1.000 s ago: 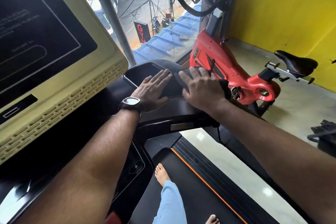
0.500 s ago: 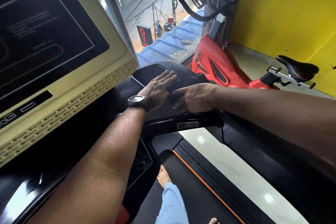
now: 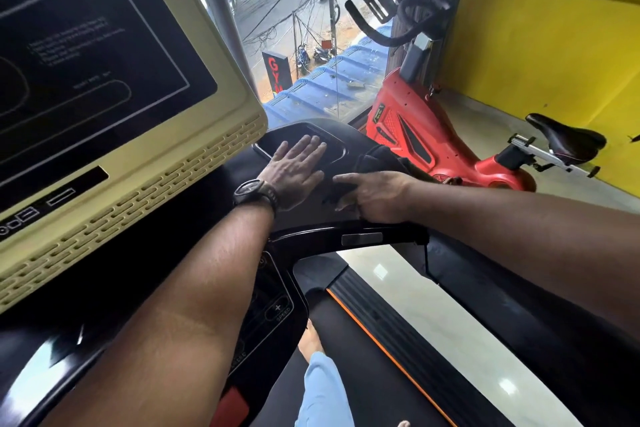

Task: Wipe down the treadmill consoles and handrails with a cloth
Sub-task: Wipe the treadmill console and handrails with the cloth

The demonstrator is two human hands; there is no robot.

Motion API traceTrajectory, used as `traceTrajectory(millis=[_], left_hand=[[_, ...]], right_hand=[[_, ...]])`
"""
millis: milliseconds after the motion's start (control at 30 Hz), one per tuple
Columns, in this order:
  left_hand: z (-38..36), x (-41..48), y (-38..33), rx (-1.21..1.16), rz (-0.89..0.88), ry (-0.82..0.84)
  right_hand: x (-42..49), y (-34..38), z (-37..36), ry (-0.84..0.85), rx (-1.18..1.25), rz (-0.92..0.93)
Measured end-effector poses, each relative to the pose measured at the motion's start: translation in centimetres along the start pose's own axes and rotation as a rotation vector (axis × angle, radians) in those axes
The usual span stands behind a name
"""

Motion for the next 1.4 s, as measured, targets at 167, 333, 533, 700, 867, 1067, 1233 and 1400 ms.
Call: traceTrajectory(millis=[167,333,533,700,867,1067,1233,1400], left_hand=[[-0.1,-0.1,0.6,0.009,0.010,0.017],[0.1,-0.3,0.8,-0.017,0.016,-0.001],[0.0,-0.1,0.9,-0.011,0.016,-0.007],[0.0,-0.1,0.6,-0.005,0.027,0.001],[0.1,-0.1,0.4,0.007,0.033,0.000],[0.0,0.1,0.6,0.008,0.044,-0.002],[0.0,0.2,0.6,0.011,0.053,-0.013],[0.1,0.1,0.6,0.015,0.054,-0.023]], right_hand=[[0.1,0.5,0.9,-0.115,-0.261,0.083],[-0.1,0.5,0.0,-0.155,-0.153,-0.016],[-2.4,-0.1,-1.4,-0.374,0.071,-0.223],[-6.5,-0.7,-2.5,-0.713,0.407,-0.717],[-6.6,-2.4,-2.9,-0.554,0.693,-0.925],[-6.0,-2.5,-3.0,-0.520,0.677,-0.789],[-5.8,-2.5,-2.0,-0.547,0.587,-0.551],[-4.1,-1.1,-0.1,-0.636,0.239,-0.149]])
Point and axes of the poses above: each hand's wrist, its own x-axis towards the middle knuckle, its own z-axis out of the back of the hand, y = z × x, the point moved 6 cm from there along x, towards the middle knuckle, and after that the axes turned 8 degrees about -z, right-handed, at the moved point
